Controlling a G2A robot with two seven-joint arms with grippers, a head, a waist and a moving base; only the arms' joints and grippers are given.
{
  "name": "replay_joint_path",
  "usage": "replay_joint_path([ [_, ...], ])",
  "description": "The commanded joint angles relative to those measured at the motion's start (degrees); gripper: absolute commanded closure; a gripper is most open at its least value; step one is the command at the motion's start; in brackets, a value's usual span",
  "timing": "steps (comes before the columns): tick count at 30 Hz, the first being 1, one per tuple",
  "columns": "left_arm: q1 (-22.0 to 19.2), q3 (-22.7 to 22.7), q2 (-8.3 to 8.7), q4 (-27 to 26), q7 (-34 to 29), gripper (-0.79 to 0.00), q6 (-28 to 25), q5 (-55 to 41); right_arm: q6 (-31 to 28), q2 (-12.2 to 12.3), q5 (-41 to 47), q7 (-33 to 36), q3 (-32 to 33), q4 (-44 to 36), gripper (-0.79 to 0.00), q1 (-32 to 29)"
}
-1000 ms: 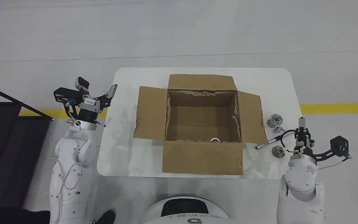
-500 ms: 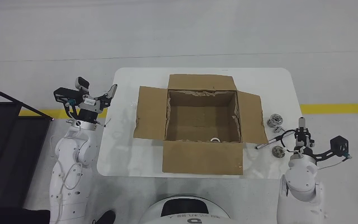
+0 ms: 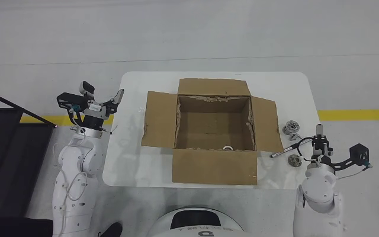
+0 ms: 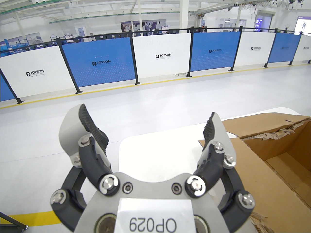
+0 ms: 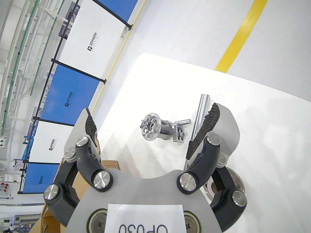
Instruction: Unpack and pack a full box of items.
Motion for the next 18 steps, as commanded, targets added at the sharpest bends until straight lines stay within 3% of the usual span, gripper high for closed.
replay_joint_path([
  [1, 0.00, 0.00, 0.00, 0.00, 0.00, -0.785, 0.00, 0.00, -0.01, 0.00, 0.00, 0.00, 0.00, 0.00, -0.785, 0.00],
  [13, 0.00, 0.00, 0.00, 0.00, 0.00, -0.785, 0.00, 0.00, -0.01, 0.00, 0.00, 0.00, 0.00, 0.00, -0.785, 0.00],
  [14, 0.00, 0.00, 0.00, 0.00, 0.00, 0.000, 0.00, 0.00, -0.01, 0.00, 0.00, 0.00, 0.00, 0.00, 0.000, 0.00],
  [16, 0.00, 0.00, 0.00, 0.00, 0.00, 0.000, 0.00, 0.00, -0.01, 0.00, 0.00, 0.00, 0.00, 0.00, 0.000, 0.00],
  [17, 0.00, 0.00, 0.00, 0.00, 0.00, 0.000, 0.00, 0.00, -0.01, 0.00, 0.00, 0.00, 0.00, 0.00, -0.142, 0.00],
  [18, 0.00, 0.00, 0.00, 0.00, 0.00, -0.785, 0.00, 0.00, -0.01, 0.00, 0.00, 0.00, 0.00, 0.00, -0.785, 0.00],
])
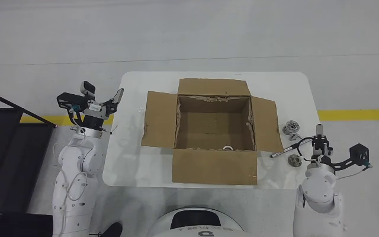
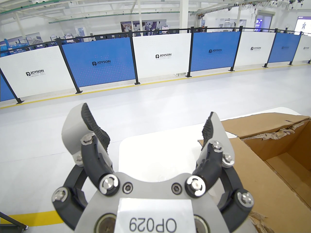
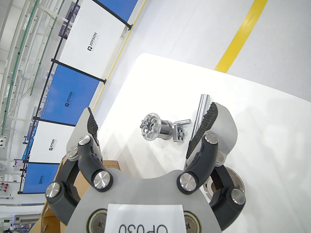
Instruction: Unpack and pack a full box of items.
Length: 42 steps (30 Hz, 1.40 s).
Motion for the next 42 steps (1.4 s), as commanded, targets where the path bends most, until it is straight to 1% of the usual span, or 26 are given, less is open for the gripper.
replay_joint_path([
  [1, 0.00, 0.00, 0.00, 0.00, 0.00, -0.785, 0.00, 0.00, -0.01, 0.00, 0.00, 0.00, 0.00, 0.00, -0.785, 0.00],
  [7, 0.00, 0.00, 0.00, 0.00, 0.00, -0.785, 0.00, 0.00, -0.07, 0.01, 0.33, 0.21, -0.02, 0.08, -0.785, 0.12],
  [9, 0.00, 0.00, 0.00, 0.00, 0.00, -0.785, 0.00, 0.00, -0.46, 0.16, 5.57, 3.83, 1.08, 0.49, -0.785, 1.17],
  [11, 0.00, 0.00, 0.00, 0.00, 0.00, -0.785, 0.00, 0.00, -4.28, 0.58, 8.67, 9.07, 2.09, -1.30, -0.785, 1.03],
  [13, 0.00, 0.00, 0.00, 0.00, 0.00, -0.785, 0.00, 0.00, -7.32, 0.77, 9.59, 11.97, 1.67, -4.12, -0.785, 0.07],
  [15, 0.00, 0.00, 0.00, 0.00, 0.00, -0.785, 0.00, 0.00, -10.93, 0.90, 8.37, 15.92, -0.97, -8.05, -0.785, -1.71],
  [16, 0.00, 0.00, 0.00, 0.00, 0.00, -0.785, 0.00, 0.00, -11.82, 0.93, 7.03, 16.71, -2.18, -9.63, -0.785, -2.56],
  [20, 0.00, 0.00, 0.00, 0.00, 0.00, -0.785, 0.00, 0.00, -13.00, 0.88, -0.41, 19.18, -10.44, -14.44, -0.785, -4.90],
  [21, 0.00, 0.00, 0.00, 0.00, 0.00, -0.785, 0.00, 0.00, -12.99, 0.92, -2.01, 19.44, -11.57, -15.26, -0.785, -5.62],
  [22, 0.00, 0.00, 0.00, 0.00, 0.00, -0.785, 0.00, 0.00, -13.34, 0.97, -3.70, 18.85, -12.01, -16.09, -0.785, -6.51],
  [29, 0.00, 0.00, 0.00, 0.00, 0.00, -0.785, 0.00, 0.00, -13.34, 0.97, -3.70, 18.85, -12.01, -16.09, -0.785, -6.51],
  [31, 0.00, 0.00, 0.00, 0.00, 0.00, -0.785, 0.00, 0.00, -13.99, 1.05, -2.10, 20.09, -12.31, -15.40, -0.785, -6.19],
  [33, 0.00, 0.00, 0.00, 0.00, 0.00, -0.785, 0.00, 0.00, -16.06, 1.55, -5.83, 23.89, -13.32, -17.45, -0.785, -5.15],
  [35, 0.00, 0.00, 0.00, 0.00, 0.00, -0.785, 0.00, 0.00, -20.61, 2.12, -12.44, 28.85, -16.48, -20.93, -0.785, -4.66],
  [37, 0.00, 0.00, 0.00, 0.00, 0.00, -0.785, 0.00, 0.00, -20.84, 2.39, -17.63, 32.53, -20.68, -23.41, -0.785, -3.67],
  [39, 0.00, 0.00, 0.00, 0.00, 0.00, -0.785, 0.00, 0.00, -19.46, 2.56, -22.18, 37.25, -25.76, -24.25, -0.785, -1.42],
  [42, 0.00, 0.00, 0.00, 0.00, 0.00, -0.785, 0.00, 0.00, -13.47, 2.59, -29.38, 46.37, -33.20, -20.99, -0.785, 5.18],
])
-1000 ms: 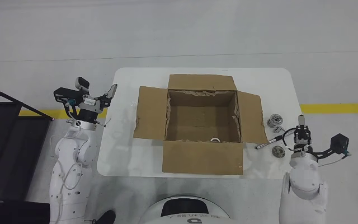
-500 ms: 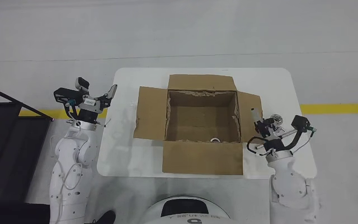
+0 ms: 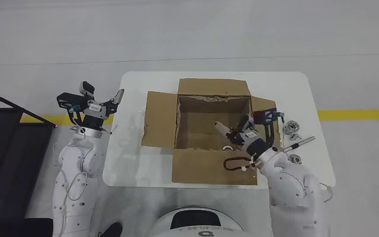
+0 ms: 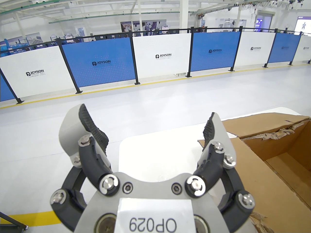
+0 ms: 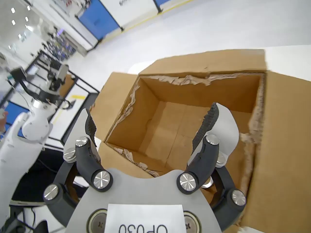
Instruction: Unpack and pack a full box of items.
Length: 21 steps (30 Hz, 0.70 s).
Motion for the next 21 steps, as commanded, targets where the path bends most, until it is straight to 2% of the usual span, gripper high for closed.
replay_joint_path([
  [1, 0.00, 0.00, 0.00, 0.00, 0.00, -0.785, 0.00, 0.00, 5.12, -0.11, -5.32, 6.03, -5.02, 3.91, -0.785, 5.55],
  [5, 0.00, 0.00, 0.00, 0.00, 0.00, -0.785, 0.00, 0.00, 13.22, -0.54, -10.80, 15.79, -11.23, 13.70, -0.785, 16.02],
  [8, 0.00, 0.00, 0.00, 0.00, 0.00, -0.785, 0.00, 0.00, 16.91, -0.69, -13.67, 19.89, -13.33, 17.15, -0.785, 20.35],
  [16, 0.00, 0.00, 0.00, 0.00, 0.00, -0.785, 0.00, 0.00, 22.63, -0.20, -25.08, 31.92, -14.91, 16.36, -0.785, 22.41],
  [21, 0.00, 0.00, 0.00, 0.00, 0.00, -0.785, 0.00, 0.00, 24.54, -0.07, -25.68, 31.80, -13.93, 12.89, -0.785, 21.30],
])
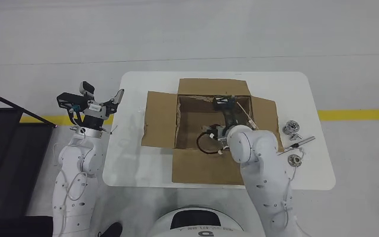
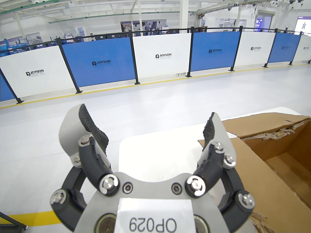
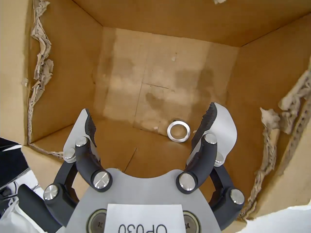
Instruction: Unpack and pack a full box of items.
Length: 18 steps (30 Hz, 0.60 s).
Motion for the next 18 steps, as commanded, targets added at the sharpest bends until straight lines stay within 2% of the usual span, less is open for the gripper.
replay_joint_path([
  [1, 0.00, 0.00, 0.00, 0.00, 0.00, -0.785, 0.00, 0.00, -0.05, 0.00, 0.00, -0.16, -0.02, 0.32, -0.785, 0.03],
  [6, 0.00, 0.00, 0.00, 0.00, 0.00, -0.785, 0.00, 0.00, -0.37, 0.04, 0.62, -1.84, 0.25, 1.33, -0.785, -0.30],
  [11, 0.00, 0.00, 0.00, 0.00, 0.00, -0.785, 0.00, 0.00, -4.29, 0.63, -0.92, 11.43, 2.73, 7.61, -0.785, 3.34],
  [13, 0.00, 0.00, 0.00, 0.00, 0.00, -0.785, 0.00, 0.00, -5.14, 0.71, -0.22, 12.49, 2.99, 10.86, -0.785, 4.68],
  [14, 0.00, 0.00, 0.00, 0.00, 0.00, -0.785, 0.00, 0.00, -5.93, 0.81, -0.55, 12.49, 2.90, 12.80, -0.770, 5.31],
  [16, 0.00, 0.00, 0.00, 0.00, 0.00, -0.785, 0.00, 0.00, -7.34, 0.93, 0.06, 12.49, 2.47, 16.04, -0.674, 6.51],
  [17, 0.00, 0.00, 0.00, 0.00, 0.00, -0.785, 0.00, 0.00, -9.15, 1.09, -0.24, 12.49, 1.91, 18.00, -0.536, 6.83],
  [18, 0.00, 0.00, 0.00, 0.00, 0.00, -0.785, 0.00, 0.00, -10.27, 1.27, -1.42, 12.49, 1.52, 19.34, -0.554, 7.24],
])
